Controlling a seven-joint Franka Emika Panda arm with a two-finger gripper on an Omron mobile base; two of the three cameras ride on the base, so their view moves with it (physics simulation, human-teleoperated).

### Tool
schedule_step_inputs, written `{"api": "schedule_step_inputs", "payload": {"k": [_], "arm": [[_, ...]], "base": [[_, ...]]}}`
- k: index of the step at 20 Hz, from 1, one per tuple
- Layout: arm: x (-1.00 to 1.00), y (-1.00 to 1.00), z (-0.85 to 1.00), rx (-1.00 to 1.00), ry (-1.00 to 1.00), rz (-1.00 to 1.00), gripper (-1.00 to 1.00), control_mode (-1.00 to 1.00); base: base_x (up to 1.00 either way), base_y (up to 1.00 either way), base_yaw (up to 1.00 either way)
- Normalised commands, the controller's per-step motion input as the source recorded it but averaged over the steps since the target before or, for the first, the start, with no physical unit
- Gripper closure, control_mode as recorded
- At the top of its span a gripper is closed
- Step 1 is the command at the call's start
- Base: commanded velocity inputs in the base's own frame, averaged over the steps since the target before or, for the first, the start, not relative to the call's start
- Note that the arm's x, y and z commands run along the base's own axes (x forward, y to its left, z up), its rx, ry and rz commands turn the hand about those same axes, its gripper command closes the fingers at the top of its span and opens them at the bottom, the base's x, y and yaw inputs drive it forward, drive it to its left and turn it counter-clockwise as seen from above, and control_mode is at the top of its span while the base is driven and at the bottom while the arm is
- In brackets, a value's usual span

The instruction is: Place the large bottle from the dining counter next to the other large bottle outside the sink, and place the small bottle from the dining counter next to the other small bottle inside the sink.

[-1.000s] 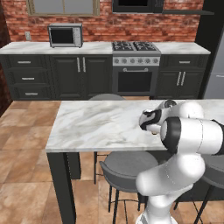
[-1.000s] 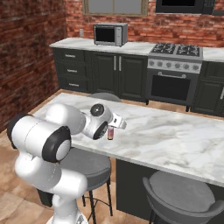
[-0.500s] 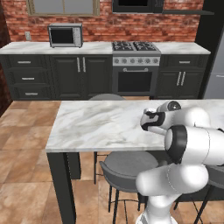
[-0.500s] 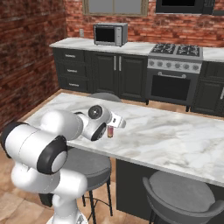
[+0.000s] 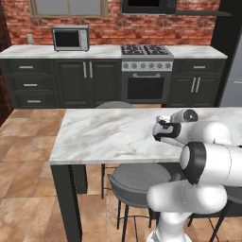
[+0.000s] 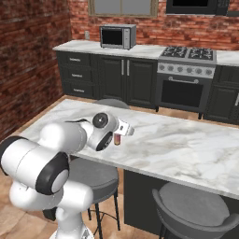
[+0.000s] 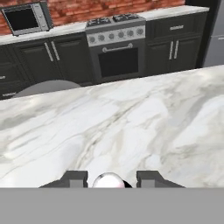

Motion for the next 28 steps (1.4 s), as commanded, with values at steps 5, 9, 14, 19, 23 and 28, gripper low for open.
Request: {"api": "schedule_step_inputs", "payload": {"k": [5,9,14,19,23,28], "arm": [[-0.07,0.0,0.0,0.0,-0.01,0.0,1.0,-1.0],[-0.03,0.0,0.0,0.0,0.0,0.0,1.0,1.0],[0.0,0.0,0.0,0.0,0.0,0.0,1.0,1.0],[0.0,0.0,0.0,0.0,0.0,0.0,1.0,1.0],[0.0,0.0,0.0,0.0,0.0,0.0,1.0,1.0],[0.0,0.0,0.0,0.0,0.0,0.0,1.0,1.0]], "base": [[0.0,0.0,0.0],[-0.03,0.0,0.0],[-0.07,-0.08,0.0],[-0.09,-0.52,0.0],[-0.1,-0.65,0.0],[-0.26,-0.28,0.0]]}}
